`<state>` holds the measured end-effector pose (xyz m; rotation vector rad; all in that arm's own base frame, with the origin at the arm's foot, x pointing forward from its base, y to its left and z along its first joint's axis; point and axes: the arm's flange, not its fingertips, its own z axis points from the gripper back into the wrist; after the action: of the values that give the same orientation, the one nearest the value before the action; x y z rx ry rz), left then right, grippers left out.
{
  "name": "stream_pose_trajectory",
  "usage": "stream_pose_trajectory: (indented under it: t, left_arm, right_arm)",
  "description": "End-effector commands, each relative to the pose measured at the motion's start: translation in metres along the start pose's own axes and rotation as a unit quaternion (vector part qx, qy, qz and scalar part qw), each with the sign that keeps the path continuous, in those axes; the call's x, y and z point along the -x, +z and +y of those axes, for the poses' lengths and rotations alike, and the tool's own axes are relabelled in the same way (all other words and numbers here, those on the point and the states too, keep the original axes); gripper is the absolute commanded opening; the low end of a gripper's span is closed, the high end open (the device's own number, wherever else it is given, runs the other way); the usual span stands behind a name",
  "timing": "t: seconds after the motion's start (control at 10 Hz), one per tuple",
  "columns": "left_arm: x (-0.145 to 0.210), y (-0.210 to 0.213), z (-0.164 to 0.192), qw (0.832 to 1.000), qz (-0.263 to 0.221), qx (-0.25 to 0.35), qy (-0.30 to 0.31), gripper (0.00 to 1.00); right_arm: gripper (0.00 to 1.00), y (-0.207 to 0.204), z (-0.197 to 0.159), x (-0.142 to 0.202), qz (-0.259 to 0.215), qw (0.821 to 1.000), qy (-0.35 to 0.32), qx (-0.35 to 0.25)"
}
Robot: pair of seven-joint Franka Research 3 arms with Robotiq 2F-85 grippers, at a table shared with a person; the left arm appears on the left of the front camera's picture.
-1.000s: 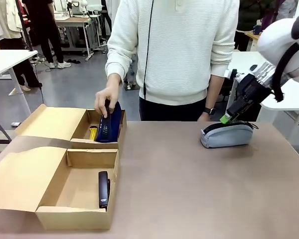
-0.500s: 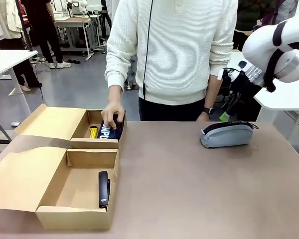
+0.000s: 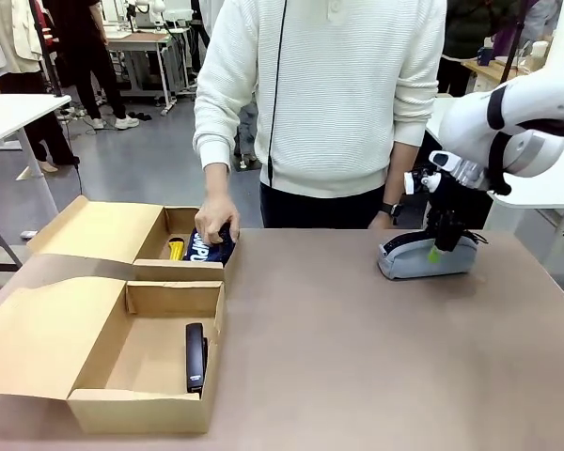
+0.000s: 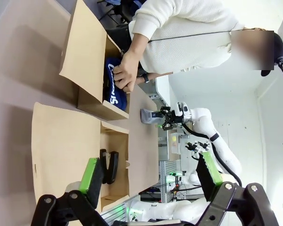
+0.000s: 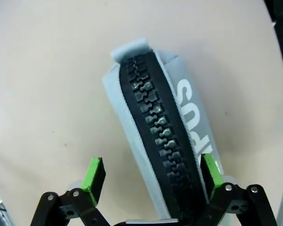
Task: Place items inside the box.
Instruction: Pick up a Pencil pouch or Stapler and place it inside the Mailer Box closest to the robot.
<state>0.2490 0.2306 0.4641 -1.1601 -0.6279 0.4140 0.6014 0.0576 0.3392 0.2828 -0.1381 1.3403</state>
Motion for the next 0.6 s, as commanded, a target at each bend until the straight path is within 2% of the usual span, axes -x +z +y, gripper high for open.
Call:
stream_pose_trajectory:
  t: [0.0,0.4,0.5]
  left_arm:
    - [0.0022,-0.0012,0.0003,1.0,-0.003,0.01,-0.007,1.0]
    - [0.0022,-0.0012,0.0003,1.0,-0.003,0.01,-0.007,1.0]
    - [0.0022,-0.0012,0.0003,1.0,-0.003,0.01,-0.007,1.0]
  right_arm:
    - [1.0,-0.015,-0.013,-0.0027,0.012,1.0,-0.002,-0.005]
    - [1.0,-0.0176,-0.0123,0.0027,0.01,1.0,-0.015,-0.023]
    - [0.89,-0.0166,-0.0119,0.0025,0.012,1.0,-0.019,-0.019]
